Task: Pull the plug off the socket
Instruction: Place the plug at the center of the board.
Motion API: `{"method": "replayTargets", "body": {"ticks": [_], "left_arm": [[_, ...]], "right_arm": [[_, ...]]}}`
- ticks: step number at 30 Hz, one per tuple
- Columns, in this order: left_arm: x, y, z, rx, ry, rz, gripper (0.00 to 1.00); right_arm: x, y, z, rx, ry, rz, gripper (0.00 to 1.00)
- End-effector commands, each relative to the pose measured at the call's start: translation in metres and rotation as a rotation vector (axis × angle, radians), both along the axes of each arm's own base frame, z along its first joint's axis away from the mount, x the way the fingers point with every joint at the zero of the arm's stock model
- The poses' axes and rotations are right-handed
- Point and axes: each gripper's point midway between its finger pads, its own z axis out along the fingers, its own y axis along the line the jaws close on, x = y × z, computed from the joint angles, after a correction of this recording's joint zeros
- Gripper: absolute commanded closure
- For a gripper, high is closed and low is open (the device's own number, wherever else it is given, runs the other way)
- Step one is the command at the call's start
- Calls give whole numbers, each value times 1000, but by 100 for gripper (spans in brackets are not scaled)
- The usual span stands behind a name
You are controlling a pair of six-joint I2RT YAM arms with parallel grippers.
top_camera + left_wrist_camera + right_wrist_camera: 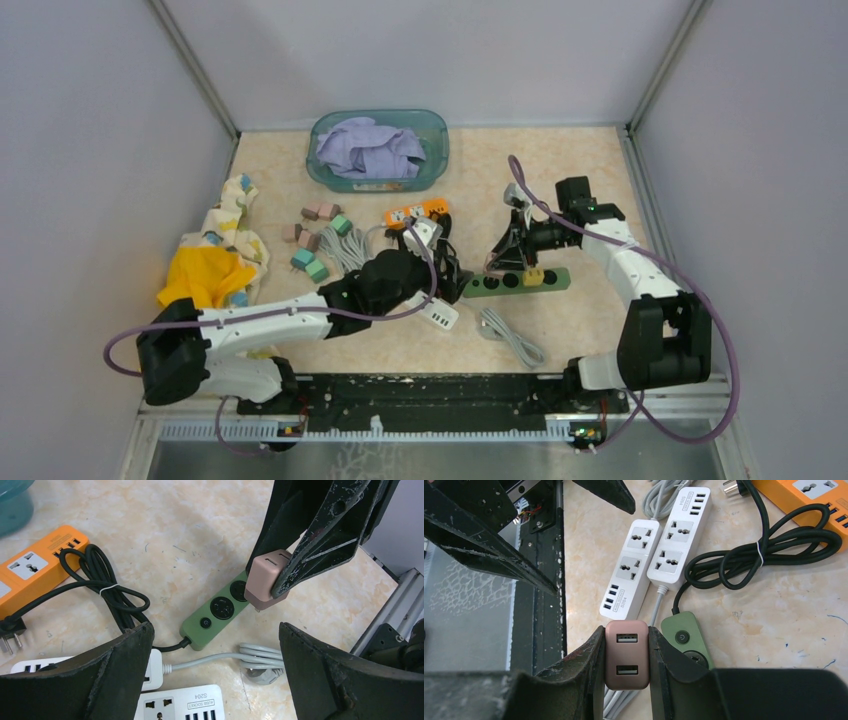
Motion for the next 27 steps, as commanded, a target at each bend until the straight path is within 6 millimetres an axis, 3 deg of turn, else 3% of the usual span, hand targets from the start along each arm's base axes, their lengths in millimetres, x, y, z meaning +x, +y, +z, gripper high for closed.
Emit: {"method": "replayTargets", "body": {"ticks": [1,17,27], "left_arm": [[5,-2,11,6,-32,48,0],[-1,4,21,-51,-122,6,0],[-11,7,6,-34,-116,-44,0]], "right_arm": [[4,5,13,62,-8,9,100],[3,8,13,93,57,1,100],[2,10,14,120,104,-6,100]]}}
